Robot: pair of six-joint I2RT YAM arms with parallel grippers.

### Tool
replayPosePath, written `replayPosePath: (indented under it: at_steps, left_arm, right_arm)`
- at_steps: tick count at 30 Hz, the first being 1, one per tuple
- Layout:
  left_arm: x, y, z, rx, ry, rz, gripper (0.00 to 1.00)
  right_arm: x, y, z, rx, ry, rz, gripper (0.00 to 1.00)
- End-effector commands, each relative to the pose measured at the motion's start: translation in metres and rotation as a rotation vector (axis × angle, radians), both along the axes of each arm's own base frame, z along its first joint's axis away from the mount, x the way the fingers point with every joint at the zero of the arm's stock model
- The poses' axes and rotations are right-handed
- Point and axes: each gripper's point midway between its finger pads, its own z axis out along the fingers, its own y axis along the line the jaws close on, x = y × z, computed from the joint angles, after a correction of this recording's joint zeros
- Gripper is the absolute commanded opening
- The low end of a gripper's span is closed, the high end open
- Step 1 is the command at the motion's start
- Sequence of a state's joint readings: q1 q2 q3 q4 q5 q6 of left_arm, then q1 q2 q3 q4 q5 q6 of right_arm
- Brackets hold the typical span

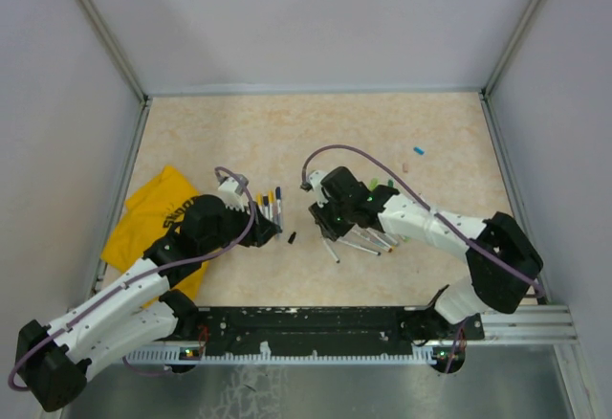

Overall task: Open the pen caps
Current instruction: Adjust the pen cap at the center of the board.

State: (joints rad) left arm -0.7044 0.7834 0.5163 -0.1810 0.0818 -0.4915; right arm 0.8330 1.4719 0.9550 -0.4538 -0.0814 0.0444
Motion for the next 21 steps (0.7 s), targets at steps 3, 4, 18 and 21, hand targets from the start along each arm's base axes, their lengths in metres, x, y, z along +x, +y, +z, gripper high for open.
replayPosePath:
  at_steps: [3, 4, 18, 21]
  left_arm:
    - [0.004, -0.006, 0.005, -0.011, -0.042, -0.031, 0.63]
    - [0.005, -0.007, 0.004, -0.008, -0.043, -0.031, 0.66]
    - [0.011, -0.006, 0.0, 0.033, -0.064, -0.036, 0.97]
    - [0.011, -0.008, 0.004, 0.036, -0.059, -0.043, 0.95]
  right_arm:
    - [0.004, -0.005, 0.034, 0.103, -0.03, 0.073, 0.38]
    - [0.002, -0.007, 0.04, 0.122, -0.026, 0.108, 0.41]
    - [-0.028, -0.034, 0.141, 0.528, -0.142, 0.411, 0.56]
    - [-0.029, -0.031, 0.163, 0.59, -0.225, 0.426, 0.6]
